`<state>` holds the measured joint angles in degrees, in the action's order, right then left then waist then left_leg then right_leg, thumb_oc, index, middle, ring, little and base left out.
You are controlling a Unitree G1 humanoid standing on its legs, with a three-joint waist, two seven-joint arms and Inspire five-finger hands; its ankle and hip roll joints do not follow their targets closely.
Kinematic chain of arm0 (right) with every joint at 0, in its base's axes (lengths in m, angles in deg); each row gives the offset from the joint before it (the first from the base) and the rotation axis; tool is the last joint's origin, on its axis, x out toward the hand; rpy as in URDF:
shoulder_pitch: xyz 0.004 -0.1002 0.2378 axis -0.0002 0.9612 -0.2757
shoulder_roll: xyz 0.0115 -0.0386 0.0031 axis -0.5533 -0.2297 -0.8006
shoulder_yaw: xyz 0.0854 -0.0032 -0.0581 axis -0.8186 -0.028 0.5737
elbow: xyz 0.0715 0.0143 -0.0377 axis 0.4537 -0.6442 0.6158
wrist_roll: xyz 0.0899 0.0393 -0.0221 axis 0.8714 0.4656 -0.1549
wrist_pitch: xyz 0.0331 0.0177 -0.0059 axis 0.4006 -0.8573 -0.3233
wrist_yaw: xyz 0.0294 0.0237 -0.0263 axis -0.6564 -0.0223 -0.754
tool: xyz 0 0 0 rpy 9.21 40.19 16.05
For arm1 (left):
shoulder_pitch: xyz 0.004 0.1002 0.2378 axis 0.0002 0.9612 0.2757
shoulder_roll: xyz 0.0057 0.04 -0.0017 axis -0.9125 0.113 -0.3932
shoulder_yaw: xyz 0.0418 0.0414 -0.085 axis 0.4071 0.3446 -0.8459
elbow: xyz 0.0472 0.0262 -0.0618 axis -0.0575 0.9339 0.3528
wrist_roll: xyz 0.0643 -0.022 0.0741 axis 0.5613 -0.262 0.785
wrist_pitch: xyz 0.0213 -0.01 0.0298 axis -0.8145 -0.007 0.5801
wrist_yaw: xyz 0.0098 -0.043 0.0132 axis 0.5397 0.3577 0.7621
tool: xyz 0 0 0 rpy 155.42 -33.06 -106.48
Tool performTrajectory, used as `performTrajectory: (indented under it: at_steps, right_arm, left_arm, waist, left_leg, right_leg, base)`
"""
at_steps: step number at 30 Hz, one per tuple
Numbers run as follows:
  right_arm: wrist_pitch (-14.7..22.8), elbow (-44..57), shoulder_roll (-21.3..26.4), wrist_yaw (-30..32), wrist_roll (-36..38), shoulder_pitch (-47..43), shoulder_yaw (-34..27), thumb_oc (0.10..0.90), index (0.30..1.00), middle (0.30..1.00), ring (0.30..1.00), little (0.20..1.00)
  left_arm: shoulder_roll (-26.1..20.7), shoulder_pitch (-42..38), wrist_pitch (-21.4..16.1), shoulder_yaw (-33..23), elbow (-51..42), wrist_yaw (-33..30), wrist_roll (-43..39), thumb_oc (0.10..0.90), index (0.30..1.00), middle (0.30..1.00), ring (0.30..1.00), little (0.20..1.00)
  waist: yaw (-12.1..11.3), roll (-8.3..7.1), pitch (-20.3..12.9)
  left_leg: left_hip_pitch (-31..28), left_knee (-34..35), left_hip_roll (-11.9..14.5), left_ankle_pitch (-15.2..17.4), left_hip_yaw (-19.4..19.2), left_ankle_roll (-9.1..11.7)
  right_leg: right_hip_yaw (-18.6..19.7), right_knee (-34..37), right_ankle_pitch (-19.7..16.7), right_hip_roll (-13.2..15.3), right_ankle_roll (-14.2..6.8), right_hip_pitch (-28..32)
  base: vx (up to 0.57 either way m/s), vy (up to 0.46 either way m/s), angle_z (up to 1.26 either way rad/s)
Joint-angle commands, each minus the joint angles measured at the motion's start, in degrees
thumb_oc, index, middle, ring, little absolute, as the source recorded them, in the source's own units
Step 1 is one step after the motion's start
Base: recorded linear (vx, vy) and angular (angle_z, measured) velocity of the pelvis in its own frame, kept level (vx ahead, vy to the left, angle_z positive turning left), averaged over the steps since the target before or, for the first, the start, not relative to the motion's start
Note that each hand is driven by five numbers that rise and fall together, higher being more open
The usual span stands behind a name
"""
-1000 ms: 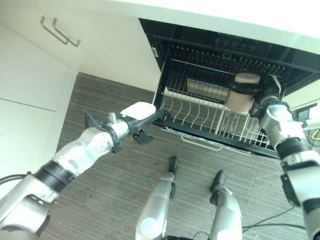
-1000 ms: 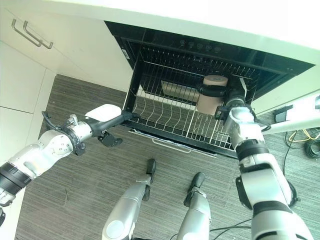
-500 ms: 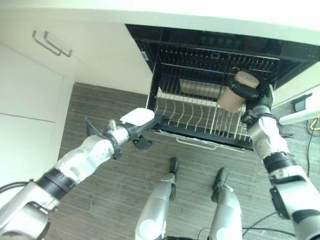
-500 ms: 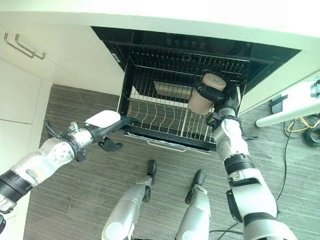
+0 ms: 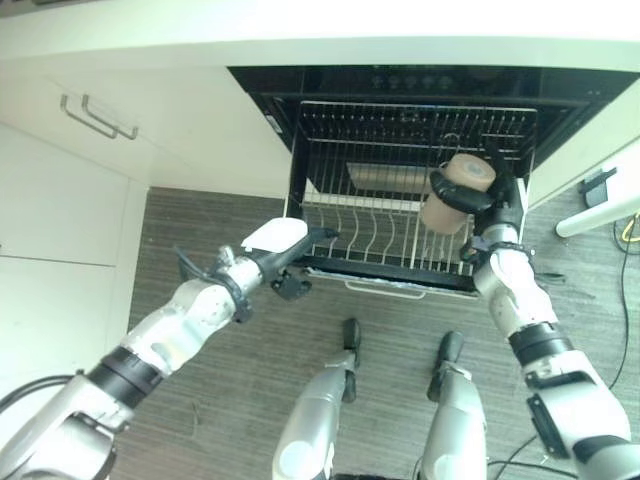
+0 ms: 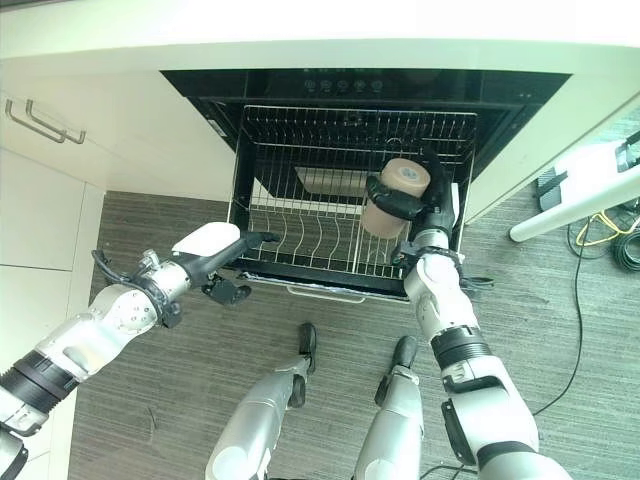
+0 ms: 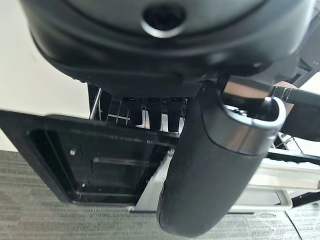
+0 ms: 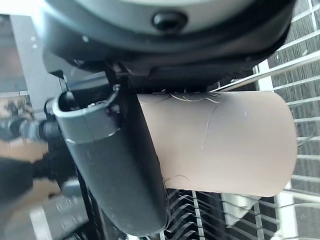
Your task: Place the dishes in the dishwasher.
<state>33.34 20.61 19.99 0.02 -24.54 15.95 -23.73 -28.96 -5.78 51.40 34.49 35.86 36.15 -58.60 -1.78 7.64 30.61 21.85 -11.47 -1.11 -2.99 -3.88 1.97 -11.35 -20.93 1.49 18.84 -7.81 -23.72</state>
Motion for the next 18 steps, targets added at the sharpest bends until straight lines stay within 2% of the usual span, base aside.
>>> performTrajectory:
  at_steps: [1,7,10,11,16,18]
  right_arm:
    - [-5.13,-4.15,4.64,0.34,-8.08,4.72,-0.56,0.8,0.9,0.9,0.9,0.9]
    - [-4.98,-6.2,9.81,-1.96,-19.88,2.13,2.14,0.8,0.9,0.9,0.9,0.9]
    - [-5.01,-6.84,11.62,-2.67,-20.78,0.97,2.51,0.8,0.9,0.9,0.9,0.9]
    - [-6.52,-6.93,12.56,-2.42,-19.32,0.25,2.45,0.8,0.9,0.9,0.9,0.9]
    - [-6.93,-9.3,14.08,-4.17,-31.08,-0.78,4.08,0.8,0.9,0.9,0.9,0.9]
    - [-8.19,-9.35,14.85,-2.53,-29.72,-0.43,5.89,0.8,0.9,0.9,0.9,0.9]
  left_arm:
    - [0.57,-2.14,-1.65,-6.16,-4.67,-3.64,0.99,0.8,0.9,0.9,0.9,0.9]
    - [-0.28,-1.96,-2.85,-6.01,-4.94,-3.01,1.11,0.8,0.9,0.9,0.9,0.9]
    - [-0.72,-2.0,-3.64,-5.76,-4.51,-3.13,1.22,0.8,0.9,0.9,0.9,0.9]
    - [-0.88,-1.81,-3.72,-5.81,-4.79,-3.0,1.62,0.8,0.9,0.9,0.9,0.9]
    - [-1.56,-2.8,-3.89,-5.48,-4.67,-2.68,1.36,0.8,0.9,0.9,0.9,0.9]
    - [-1.63,-3.04,-3.81,-5.19,-4.8,-2.42,1.55,0.8,0.9,0.9,0.9,0.9]
  waist:
    - [-0.27,2.28,-0.82]
    - [-0.99,1.8,-0.82]
    - [-1.24,1.54,-0.82]
    - [-1.41,1.32,-0.82]
    - [-1.63,1.02,-0.82]
    - [-1.71,0.87,-0.82]
  left_leg:
    - [-1.02,-5.72,6.59,10.88,-4.32,2.45]
    - [-1.12,-5.72,6.5,10.65,-4.06,2.48]
    - [-1.07,-5.72,6.49,10.62,-3.84,2.48]
    - [-0.77,-5.72,6.49,10.35,-3.67,2.43]
    - [-0.37,-5.72,6.54,10.38,-3.47,2.34]
    - [-0.4,-5.72,6.64,10.57,-3.47,2.37]
  right_leg:
    - [2.67,3.74,1.18,2.48,-4.51,1.3]
    - [1.72,3.74,0.9,2.71,-4.81,1.71]
    - [1.45,3.74,0.77,2.73,-4.93,1.72]
    - [1.32,3.74,0.43,2.69,-4.91,1.43]
    - [1.06,3.74,0.11,2.66,-5.12,0.95]
    - [0.92,3.74,0.18,2.76,-5.31,1.03]
  base:
    - [0.0,0.0,0.0]
    - [0.01,-0.027,0.02]
    - [-0.01,-0.056,0.04]
    - [0.02,-0.059,0.13]
    - [-0.01,-0.029,0.06]
    - [0.0,-0.035,0.03]
